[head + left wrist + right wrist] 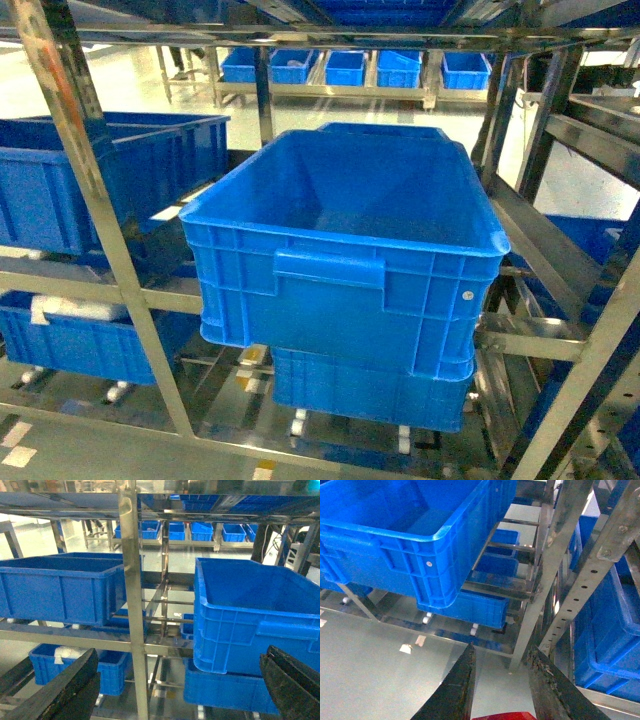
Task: Pick red block from blue box to shelf
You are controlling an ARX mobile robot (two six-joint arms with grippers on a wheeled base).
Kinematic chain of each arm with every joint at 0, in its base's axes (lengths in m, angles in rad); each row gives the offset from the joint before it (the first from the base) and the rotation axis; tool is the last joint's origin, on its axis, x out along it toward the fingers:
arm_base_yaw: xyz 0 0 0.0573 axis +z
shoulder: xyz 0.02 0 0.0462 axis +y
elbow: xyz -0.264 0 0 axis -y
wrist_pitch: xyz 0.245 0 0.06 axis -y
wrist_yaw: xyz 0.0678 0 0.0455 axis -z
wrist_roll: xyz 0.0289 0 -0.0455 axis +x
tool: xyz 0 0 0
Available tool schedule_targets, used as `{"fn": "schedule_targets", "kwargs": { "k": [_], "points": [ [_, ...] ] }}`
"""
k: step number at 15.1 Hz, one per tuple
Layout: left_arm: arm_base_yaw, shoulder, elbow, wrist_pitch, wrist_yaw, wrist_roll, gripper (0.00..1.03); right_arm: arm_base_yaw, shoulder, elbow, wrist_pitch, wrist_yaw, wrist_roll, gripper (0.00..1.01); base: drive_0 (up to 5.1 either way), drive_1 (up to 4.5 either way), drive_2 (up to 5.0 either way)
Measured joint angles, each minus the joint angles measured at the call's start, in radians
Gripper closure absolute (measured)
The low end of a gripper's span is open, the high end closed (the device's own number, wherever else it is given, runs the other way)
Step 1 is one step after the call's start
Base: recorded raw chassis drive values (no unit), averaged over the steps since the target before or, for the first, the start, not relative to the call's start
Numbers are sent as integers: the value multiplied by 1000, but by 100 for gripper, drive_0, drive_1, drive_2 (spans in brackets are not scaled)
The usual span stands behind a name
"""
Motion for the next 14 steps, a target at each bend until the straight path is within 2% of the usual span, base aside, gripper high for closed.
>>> {"fn": "schedule_targets", "kwargs": {
  "k": [14],
  "points": [
    [0,0,0,0,0,0,5,0,0,0,0,0,0,75,0,0,0]
  ]
}}
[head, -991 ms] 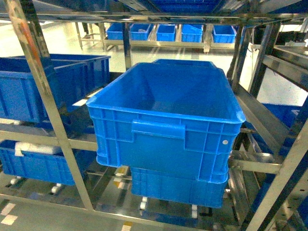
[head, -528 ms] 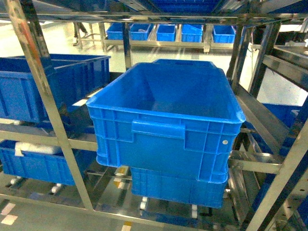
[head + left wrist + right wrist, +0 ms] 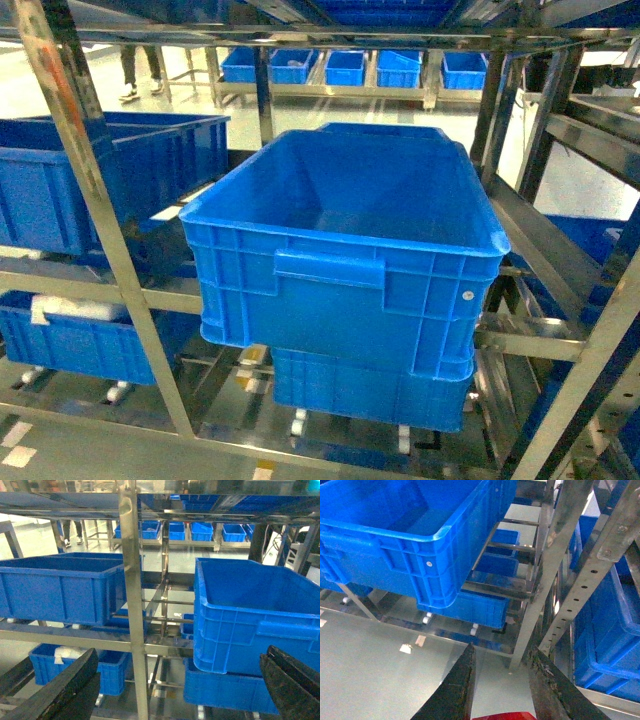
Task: Pick red block from blue box to shelf
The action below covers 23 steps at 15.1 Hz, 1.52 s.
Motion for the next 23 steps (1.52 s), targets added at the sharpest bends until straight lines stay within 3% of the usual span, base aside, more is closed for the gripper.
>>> {"fn": "schedule_targets", "kwargs": {
  "k": [8,15,20,21,22,23],
  "points": [
    [0,0,0,0,0,0,5,0,0,0,0,0,0,75,0,0,0],
    [0,0,0,-2,0,0,5,0,0,0,-2,0,0,75,4,420,-413],
    [0,0,0,0,0,0,5,0,3,0,-3,0,0,75,0,0,0],
    [0,0,0,0,0,0,5,24,19,2,-10,-3,12,75,0,0,0],
    [0,0,0,0,0,0,5,132,111,15,29,-6,64,75,0,0,0],
    [0,0,0,0,0,0,5,159,183,32,111,-36,84,75,0,0,0]
  ]
}}
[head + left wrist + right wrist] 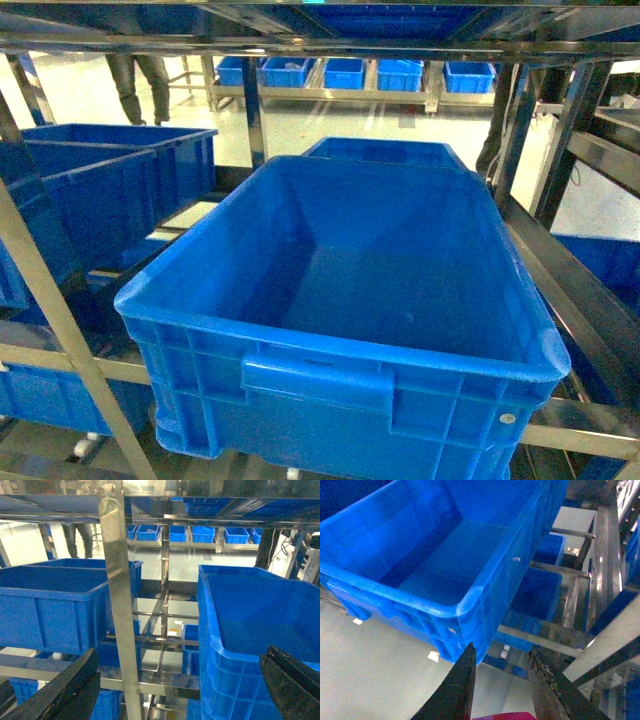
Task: Pick red block from blue box to shelf
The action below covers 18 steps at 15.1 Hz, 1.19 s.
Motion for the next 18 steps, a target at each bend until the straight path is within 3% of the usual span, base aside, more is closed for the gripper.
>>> {"fn": "schedule_targets", "kwargs": {
  "k": [5,8,9,12,15,18],
  "points": [
    [0,0,0,0,0,0,5,31,316,83,296,-48,19,75,0,0,0],
    [0,0,0,0,0,0,5,85,525,195,451,-76,18,75,0,0,0],
    [0,0,0,0,0,0,5,99,584,229,483,-105,22,75,0,0,0],
    [0,0,0,0,0,0,5,122,663,279,475,-146,41,75,0,0,0],
    [0,0,0,0,0,0,5,197,736,353,460,-174,40,75,0,0,0],
    [0,0,0,0,0,0,5,201,777,377,459,-178,40,75,0,0,0]
  ]
}}
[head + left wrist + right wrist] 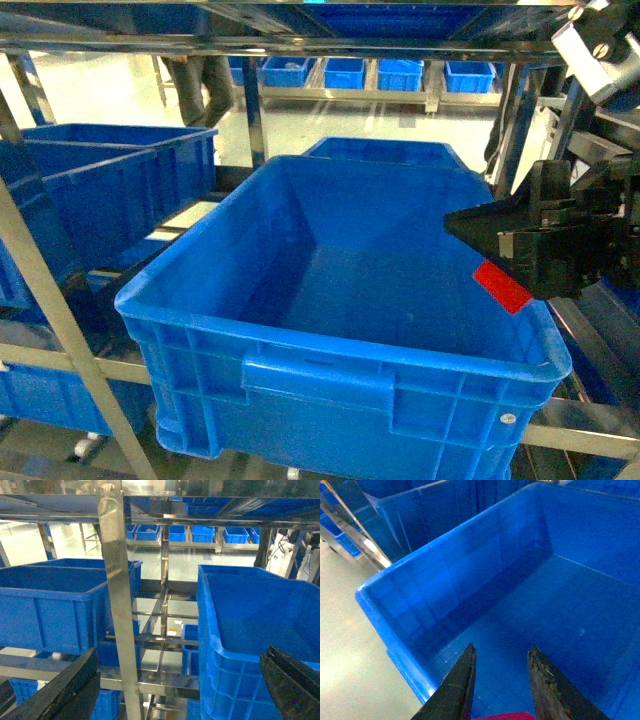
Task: Pick red block from blue box to shelf
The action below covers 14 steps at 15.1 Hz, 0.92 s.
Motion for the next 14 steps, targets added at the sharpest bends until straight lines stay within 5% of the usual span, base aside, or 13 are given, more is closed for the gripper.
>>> {"fn": "schedule_targets", "kwargs": {
  "k": [9,14],
  "points": [
    [0,0,0,0,0,0,5,-56,184,53,101,-3,0,75,0,0,0],
    [0,0,0,0,0,0,5,-70,225,95,159,-53,4,75,0,0,0]
  ]
}}
